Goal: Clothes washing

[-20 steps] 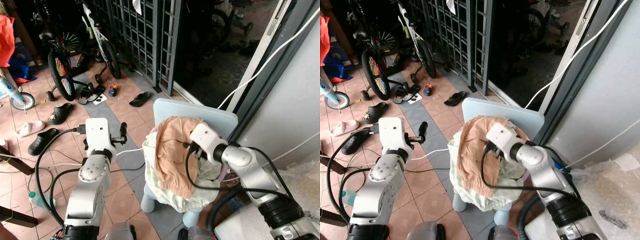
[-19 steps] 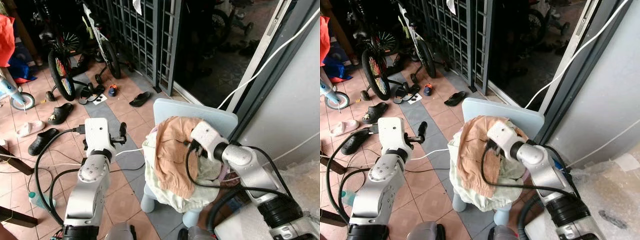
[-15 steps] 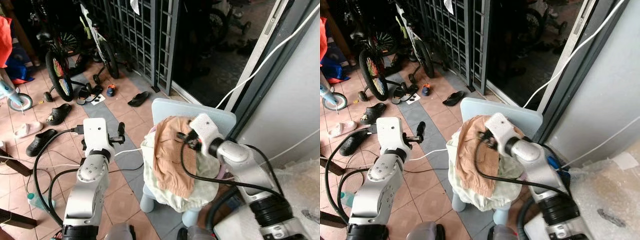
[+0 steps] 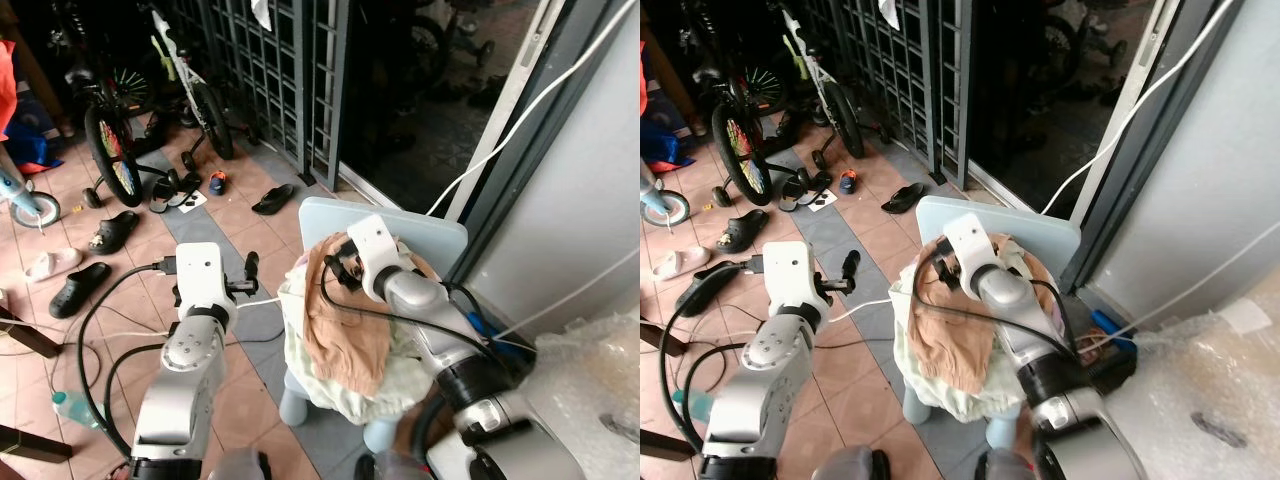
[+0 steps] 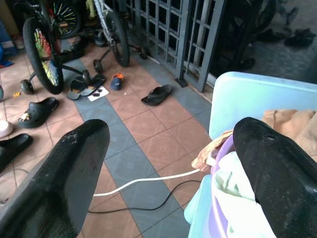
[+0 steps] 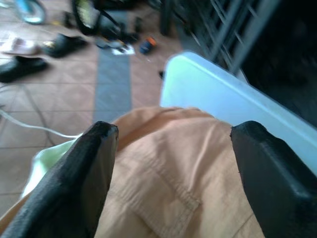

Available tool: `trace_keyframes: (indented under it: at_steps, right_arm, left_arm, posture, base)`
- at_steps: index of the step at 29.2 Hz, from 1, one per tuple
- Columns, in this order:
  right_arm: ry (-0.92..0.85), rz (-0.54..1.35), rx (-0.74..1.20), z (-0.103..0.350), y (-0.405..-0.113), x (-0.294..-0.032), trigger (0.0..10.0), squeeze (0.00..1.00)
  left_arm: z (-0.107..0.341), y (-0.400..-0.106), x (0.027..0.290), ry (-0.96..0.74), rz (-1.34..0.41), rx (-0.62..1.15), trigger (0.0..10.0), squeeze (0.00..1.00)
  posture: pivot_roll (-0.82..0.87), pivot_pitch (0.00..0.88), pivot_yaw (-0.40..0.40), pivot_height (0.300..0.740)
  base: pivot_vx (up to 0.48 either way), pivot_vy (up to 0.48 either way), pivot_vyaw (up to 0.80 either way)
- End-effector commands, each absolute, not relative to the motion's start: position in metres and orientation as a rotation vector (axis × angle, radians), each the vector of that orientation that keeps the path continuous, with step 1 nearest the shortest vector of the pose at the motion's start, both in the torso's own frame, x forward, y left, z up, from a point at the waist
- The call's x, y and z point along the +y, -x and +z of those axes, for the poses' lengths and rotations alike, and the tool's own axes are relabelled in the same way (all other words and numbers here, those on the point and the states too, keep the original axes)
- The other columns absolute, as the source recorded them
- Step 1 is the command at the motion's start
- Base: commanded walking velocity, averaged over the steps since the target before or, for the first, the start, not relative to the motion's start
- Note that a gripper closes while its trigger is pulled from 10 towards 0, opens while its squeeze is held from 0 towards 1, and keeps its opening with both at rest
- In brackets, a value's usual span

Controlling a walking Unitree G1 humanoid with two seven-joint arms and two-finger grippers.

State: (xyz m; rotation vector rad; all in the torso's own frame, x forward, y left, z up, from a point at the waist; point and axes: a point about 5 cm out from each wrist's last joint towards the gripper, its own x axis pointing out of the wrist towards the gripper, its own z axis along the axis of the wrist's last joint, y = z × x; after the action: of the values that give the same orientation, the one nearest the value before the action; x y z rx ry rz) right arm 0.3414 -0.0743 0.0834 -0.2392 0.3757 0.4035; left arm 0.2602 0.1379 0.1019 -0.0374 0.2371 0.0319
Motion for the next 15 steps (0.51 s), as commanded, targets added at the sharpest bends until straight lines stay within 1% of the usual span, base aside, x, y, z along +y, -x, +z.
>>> trace_keyframes:
  at_steps: [1,2,3,4,5,6,7,8,9,15]
  right_arm:
    - [0.225,0.364,0.414,0.076,-0.344,-0.072,10.0,0.53]
    - [0.223,0.36,0.424,0.074,-0.344,-0.07,10.0,0.53]
    - [0.232,0.355,0.445,0.071,-0.344,-0.069,10.0,0.0]
    - [0.238,0.352,0.459,0.069,-0.344,-0.068,10.0,0.0]
    - [0.235,0.334,0.503,0.061,-0.342,-0.071,9.7,0.0]
    - [0.231,0.327,0.518,0.058,-0.341,-0.072,9.7,0.0]
    - [0.224,0.318,0.539,0.054,-0.339,-0.075,2.8,0.0]
    - [0.221,0.313,0.551,0.051,-0.338,-0.077,2.8,0.0]
    - [0.227,0.307,0.562,0.048,-0.337,-0.079,0.0,0.0]
    - [0.239,0.227,0.587,0.034,-0.331,-0.101,0.0,0.0]
  left_arm:
    - [0.104,-0.258,0.138,0.028,0.035,0.233,10.0,0.0]
    - [0.104,-0.258,0.138,0.029,0.037,0.234,10.0,0.0]
    - [0.105,-0.257,0.138,0.031,0.041,0.234,10.0,0.0]
    - [0.105,-0.257,0.138,0.032,0.045,0.234,10.0,0.0]
    - [0.105,-0.255,0.138,0.035,0.054,0.234,10.0,0.0]
    - [0.105,-0.254,0.139,0.036,0.057,0.235,10.0,0.0]
    - [0.105,-0.253,0.139,0.037,0.063,0.236,10.0,0.0]
    - [0.104,-0.252,0.14,0.037,0.067,0.237,10.0,0.0]
    - [0.104,-0.251,0.14,0.039,0.071,0.238,10.0,0.0]
    - [0.103,-0.237,0.14,0.06,0.098,0.256,10.0,0.0]
  posture:
    - [0.03,0.065,0.01,0.74]
    - [0.03,0.066,0.009,0.74]
    - [0.04,0.069,0.001,0.74]
    - [0.04,0.069,0.001,0.74]
    - [0.04,0.076,-0.018,0.74]
    - [0.04,0.076,-0.018,0.74]
    - [0.05,0.08,-0.024,0.74]
    - [0.05,0.082,-0.026,0.74]
    - [0.05,0.087,-0.032,0.74]
    - [0.03,0.117,-0.047,0.74]
  base:
    - [0.0,0.0,0.0]
    - [0.0,0.0,0.0]
    - [0.0,0.0,0.0]
    - [0.0,0.0,0.0]
    - [0.0,0.0,0.0]
    - [0.0,0.0,0.0]
    - [0.0,0.0,0.0]
    - [0.0,0.0,0.0]
    - [0.0,0.0,0.0]
    - [0.0,0.0,0.0]
